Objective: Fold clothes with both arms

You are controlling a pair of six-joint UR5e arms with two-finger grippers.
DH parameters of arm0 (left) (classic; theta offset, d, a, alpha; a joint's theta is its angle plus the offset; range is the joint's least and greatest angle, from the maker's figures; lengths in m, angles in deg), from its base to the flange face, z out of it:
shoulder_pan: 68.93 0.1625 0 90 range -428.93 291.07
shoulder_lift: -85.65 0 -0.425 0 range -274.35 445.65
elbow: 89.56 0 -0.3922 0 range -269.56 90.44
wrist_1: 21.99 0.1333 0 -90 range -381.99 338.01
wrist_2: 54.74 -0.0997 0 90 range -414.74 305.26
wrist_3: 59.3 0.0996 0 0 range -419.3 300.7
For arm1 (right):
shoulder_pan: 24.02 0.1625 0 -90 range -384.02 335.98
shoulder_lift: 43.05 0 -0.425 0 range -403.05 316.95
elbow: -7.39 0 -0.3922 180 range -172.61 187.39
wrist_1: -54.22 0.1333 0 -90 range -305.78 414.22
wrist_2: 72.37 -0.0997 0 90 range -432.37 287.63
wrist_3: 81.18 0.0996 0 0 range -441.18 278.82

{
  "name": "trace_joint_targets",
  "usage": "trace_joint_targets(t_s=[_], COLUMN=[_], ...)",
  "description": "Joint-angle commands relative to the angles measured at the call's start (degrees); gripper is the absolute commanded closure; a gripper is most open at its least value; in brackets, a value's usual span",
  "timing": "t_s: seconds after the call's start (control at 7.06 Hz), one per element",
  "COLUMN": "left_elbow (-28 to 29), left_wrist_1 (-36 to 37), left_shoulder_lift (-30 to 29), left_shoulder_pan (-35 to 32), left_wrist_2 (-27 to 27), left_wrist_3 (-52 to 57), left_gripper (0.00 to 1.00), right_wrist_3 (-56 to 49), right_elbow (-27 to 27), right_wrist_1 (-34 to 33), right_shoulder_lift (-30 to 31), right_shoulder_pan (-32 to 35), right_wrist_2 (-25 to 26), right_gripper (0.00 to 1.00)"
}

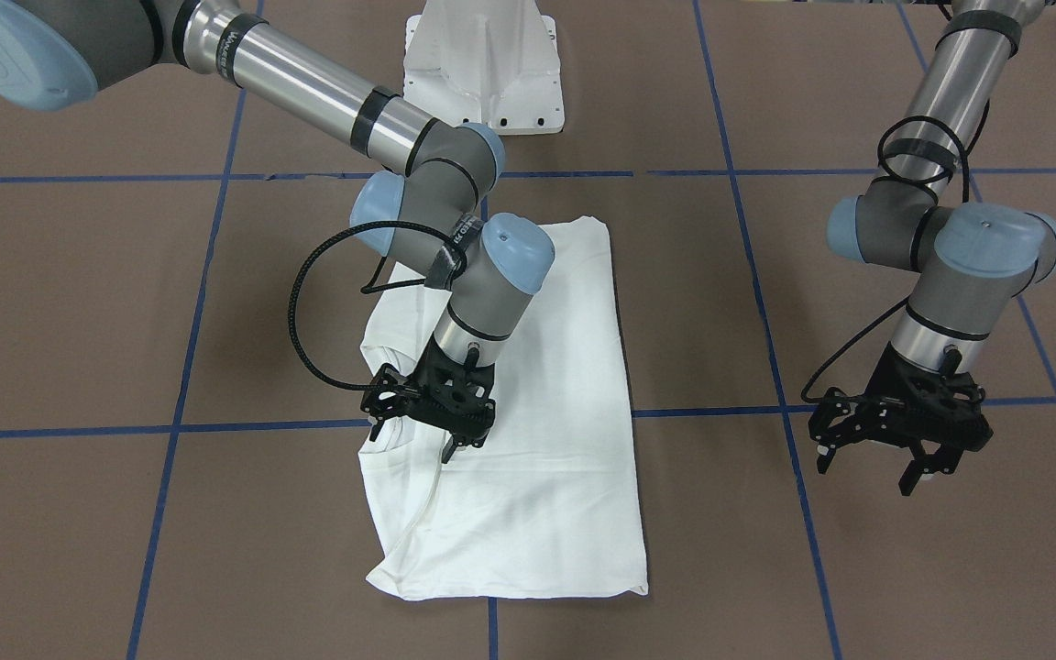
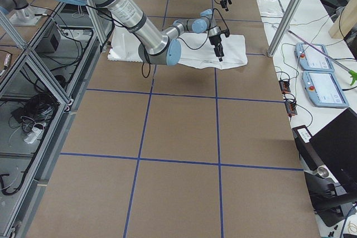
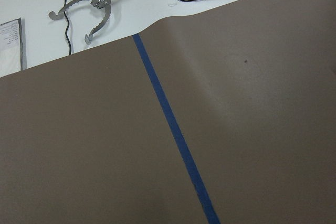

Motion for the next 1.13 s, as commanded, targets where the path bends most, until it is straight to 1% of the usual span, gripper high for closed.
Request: trace_joint_targets(t_s=[0.0,0.28,0.43,0.71,0.85,0.99], left_elbow=[-0.06,-0.15,-0.41,-0.94,-0.94,-0.94], left_wrist_1=[-0.02,-0.02,-0.02,-0.02,-0.10,-0.10], left_shoulder_lift=[0.00,0.00,0.00,0.70,0.71,0.71], left_shoulder_pan=[0.00,0.00,0.00,0.00,0.09,0.00], left_wrist_2=[0.00,0.00,0.00,0.00,0.09,0.09], left_wrist_3=[0.00,0.00,-0.09,-1.22,-1.23,-1.23], left_gripper=[0.00,0.00,0.00,0.00,0.00,0.00], right_wrist_3=[-1.10,-3.56,-4.88,-8.47,-9.37,-11.29], right_elbow=[-0.02,-0.37,-0.63,-4.14,-4.33,-6.42], right_wrist_1=[-2.43,-7.61,-12.77,-23.14,-23.45,-23.19], right_shoulder_lift=[-0.38,-0.64,-1.69,-1.35,1.17,4.59], right_shoulder_pan=[0.00,0.09,0.18,0.79,1.66,2.89], right_wrist_2=[0.00,0.00,0.00,0.00,0.43,0.44], right_gripper=[0.00,0.00,0.00,0.00,0.00,0.00])
